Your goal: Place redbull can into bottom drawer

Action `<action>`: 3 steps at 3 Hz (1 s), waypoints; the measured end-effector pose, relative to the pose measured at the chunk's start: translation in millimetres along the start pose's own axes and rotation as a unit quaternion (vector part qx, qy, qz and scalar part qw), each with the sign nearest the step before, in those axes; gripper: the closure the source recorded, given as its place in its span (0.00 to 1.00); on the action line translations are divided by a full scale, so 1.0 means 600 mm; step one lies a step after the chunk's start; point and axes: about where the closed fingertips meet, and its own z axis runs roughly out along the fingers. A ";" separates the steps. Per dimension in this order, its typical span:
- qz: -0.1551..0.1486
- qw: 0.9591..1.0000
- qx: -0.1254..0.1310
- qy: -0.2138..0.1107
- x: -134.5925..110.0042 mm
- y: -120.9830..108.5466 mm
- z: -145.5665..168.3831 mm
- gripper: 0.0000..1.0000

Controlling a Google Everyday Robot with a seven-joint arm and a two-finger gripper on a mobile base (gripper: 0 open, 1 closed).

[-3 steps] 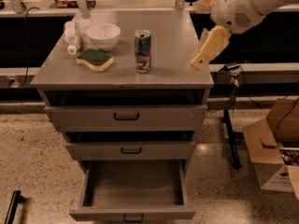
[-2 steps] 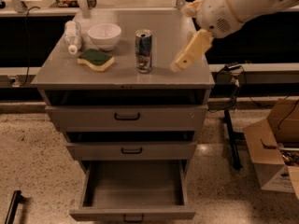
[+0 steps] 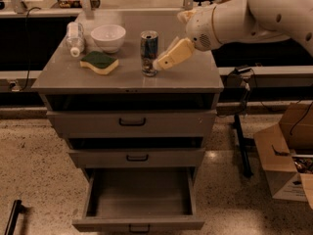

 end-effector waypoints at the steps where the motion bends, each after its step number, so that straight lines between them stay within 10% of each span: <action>1: 0.025 0.999 0.014 -0.033 0.003 -0.012 0.045 0.00; 3: 0.049 0.993 -0.012 -0.111 0.001 -0.012 0.155 0.00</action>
Offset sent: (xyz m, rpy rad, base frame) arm 0.0561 0.0463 -0.0403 0.2450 0.0021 -0.0114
